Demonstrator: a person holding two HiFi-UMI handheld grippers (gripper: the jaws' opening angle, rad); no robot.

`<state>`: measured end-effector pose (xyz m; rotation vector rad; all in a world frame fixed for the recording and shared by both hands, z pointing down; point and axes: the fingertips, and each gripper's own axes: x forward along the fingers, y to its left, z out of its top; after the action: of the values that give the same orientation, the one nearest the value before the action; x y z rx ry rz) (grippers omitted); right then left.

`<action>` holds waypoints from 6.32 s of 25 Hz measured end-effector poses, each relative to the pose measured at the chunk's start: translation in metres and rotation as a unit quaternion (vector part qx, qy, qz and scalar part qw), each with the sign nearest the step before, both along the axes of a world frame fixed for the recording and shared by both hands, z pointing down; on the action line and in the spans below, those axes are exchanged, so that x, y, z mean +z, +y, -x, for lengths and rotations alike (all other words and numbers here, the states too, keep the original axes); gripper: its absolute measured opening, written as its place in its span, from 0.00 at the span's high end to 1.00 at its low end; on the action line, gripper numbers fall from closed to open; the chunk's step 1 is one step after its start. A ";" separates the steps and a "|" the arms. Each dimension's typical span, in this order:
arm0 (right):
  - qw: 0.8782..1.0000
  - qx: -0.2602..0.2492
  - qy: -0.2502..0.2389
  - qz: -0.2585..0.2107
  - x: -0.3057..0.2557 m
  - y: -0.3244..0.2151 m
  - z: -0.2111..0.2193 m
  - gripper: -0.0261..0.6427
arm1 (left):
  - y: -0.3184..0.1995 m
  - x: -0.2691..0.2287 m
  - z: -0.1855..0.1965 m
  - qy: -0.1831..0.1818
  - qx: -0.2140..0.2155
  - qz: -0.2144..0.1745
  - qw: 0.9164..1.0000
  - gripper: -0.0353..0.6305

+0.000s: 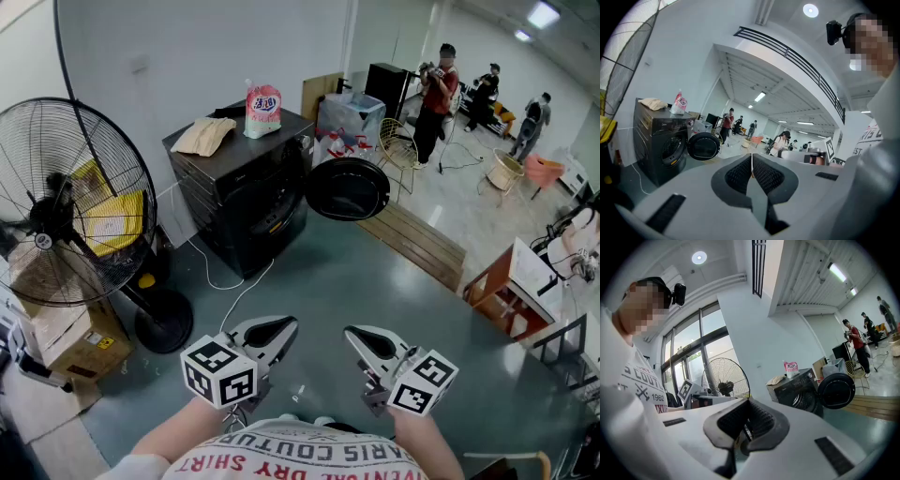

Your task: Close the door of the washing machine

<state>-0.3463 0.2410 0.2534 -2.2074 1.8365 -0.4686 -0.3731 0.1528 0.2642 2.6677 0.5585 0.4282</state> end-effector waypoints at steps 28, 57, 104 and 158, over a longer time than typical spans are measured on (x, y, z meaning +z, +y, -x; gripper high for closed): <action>0.999 0.019 -0.032 -0.001 0.038 -0.004 -0.099 0.93 | -0.016 0.029 -0.099 -0.025 0.002 -0.016 1.000 0.90; 0.997 -0.038 -0.067 0.017 0.076 -0.037 -0.457 0.93 | -0.053 0.074 -0.452 -0.062 -0.040 0.005 0.997 0.90; 0.915 -0.208 0.070 0.339 0.299 -0.146 -0.898 0.48 | -0.207 0.192 -0.701 -0.217 -0.233 0.024 0.948 0.90; 0.824 -0.224 0.096 0.511 0.404 -0.121 -0.768 0.65 | -0.223 0.209 -0.507 -0.234 -0.357 0.054 0.903 0.90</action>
<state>0.4213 0.1198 0.6571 -2.3681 2.6217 -1.7314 0.1339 -0.0706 0.4728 2.3126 -0.5136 0.7372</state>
